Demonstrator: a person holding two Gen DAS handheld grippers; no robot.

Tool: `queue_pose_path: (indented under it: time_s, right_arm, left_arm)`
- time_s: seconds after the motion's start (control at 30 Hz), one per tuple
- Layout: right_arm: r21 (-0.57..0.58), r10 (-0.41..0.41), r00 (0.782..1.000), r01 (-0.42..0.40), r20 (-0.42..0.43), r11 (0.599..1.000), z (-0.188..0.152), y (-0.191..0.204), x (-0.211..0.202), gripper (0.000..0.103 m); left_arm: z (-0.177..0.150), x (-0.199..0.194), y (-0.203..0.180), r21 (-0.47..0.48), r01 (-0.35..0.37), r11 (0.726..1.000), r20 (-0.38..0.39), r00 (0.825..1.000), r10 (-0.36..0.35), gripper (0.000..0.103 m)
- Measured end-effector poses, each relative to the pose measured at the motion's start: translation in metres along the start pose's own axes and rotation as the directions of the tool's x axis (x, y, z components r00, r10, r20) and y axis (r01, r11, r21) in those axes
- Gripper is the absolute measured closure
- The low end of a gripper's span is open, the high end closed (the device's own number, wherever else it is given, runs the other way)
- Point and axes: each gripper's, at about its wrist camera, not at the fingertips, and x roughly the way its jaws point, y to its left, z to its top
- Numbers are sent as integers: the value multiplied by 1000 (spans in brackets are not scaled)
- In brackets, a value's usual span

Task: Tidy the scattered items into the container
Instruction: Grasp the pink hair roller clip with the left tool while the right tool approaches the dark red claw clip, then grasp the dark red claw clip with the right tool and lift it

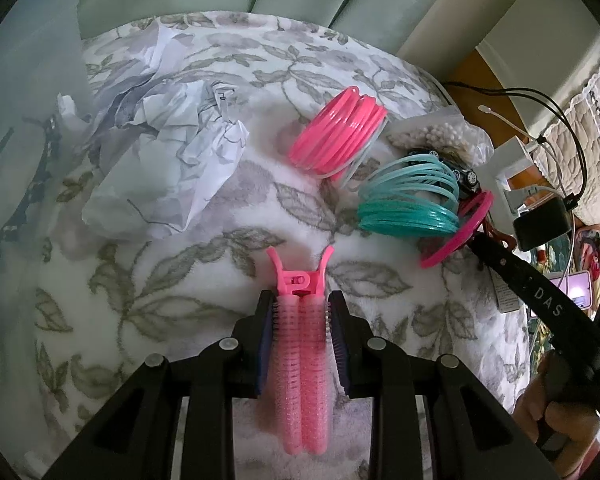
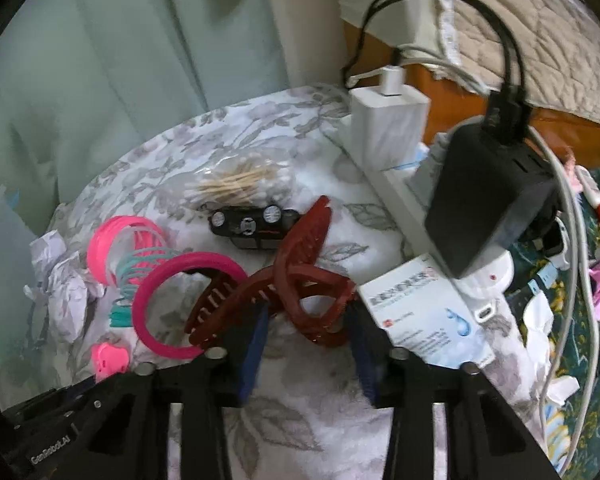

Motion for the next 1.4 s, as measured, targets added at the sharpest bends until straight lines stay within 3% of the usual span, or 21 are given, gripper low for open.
queue_pose_path:
  time_s: [0.17,0.33,0.37,0.4,0.43,0.7,1.03,1.17,1.27,1.4]
  right_arm:
    - [22,10,1000,-11,19,1000,0,-5,-6,69]
    - [21,11,999,-12,48,1000,1,-3,-24,77]
    - [21,12,999,-13,53,1000,2,-3,-28,82]
    - [22,12,998,-13,54,1000,2,-2,-28,94]
    - [19,13,998,-14,54,1000,1,-2,-31,97]
    - [19,13,998,-14,61,1000,-5,-4,-51,97]
    - [10,58,998,-58,5,998,-1,0,-37,90]
    - [-66,69,997,-70,-18,995,4,9,-30,63]
    - [-158,34,999,-39,-33,987,8,13,-29,52]
    - [-286,-28,998,10,-56,958,14,18,-22,50]
  left_arm:
    - [-3,-5,-4,7,3,1000,7,1000,-3,75]
    - [-3,-17,-10,21,11,1000,33,999,-12,75]
    - [-4,-20,-11,24,12,1000,38,999,-13,75]
    - [-5,-23,-12,26,14,1000,43,999,-15,75]
    - [-7,-27,-12,29,16,999,48,999,-17,75]
    - [-10,-46,-6,30,17,999,81,997,-20,75]
    - [-2,-46,5,-22,2,1000,89,996,0,75]
    - [2,-42,11,-44,2,999,80,997,2,75]
    - [4,-38,13,-51,-3,999,77,997,7,75]
    - [4,-37,15,-62,-10,998,85,996,15,75]
